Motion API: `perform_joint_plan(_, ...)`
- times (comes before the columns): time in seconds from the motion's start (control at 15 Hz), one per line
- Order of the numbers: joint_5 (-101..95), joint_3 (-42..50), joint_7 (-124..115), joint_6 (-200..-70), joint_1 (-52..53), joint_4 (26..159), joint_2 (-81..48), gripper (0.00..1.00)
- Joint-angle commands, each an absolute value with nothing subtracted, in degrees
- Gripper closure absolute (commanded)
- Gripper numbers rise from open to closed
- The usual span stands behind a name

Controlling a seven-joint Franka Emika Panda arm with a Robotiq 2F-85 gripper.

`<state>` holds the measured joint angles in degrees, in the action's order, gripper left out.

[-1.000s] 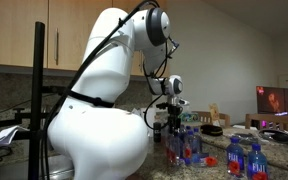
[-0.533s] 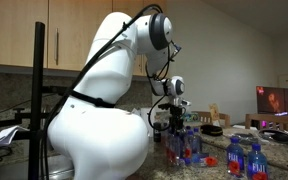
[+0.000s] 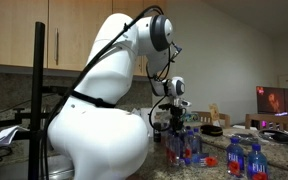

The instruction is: Move the water bottles to the right

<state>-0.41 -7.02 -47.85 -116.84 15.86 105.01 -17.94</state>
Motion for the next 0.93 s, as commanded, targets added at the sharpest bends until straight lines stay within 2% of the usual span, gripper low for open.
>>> perform_joint_plan(0.0,-0.44,-7.06,-46.54,-114.46,15.62,105.22,-16.41,0.88)
perform_joint_plan(0.87,-2.50,-6.79,-38.82,-101.49,12.45,107.76,1.11,0.88)
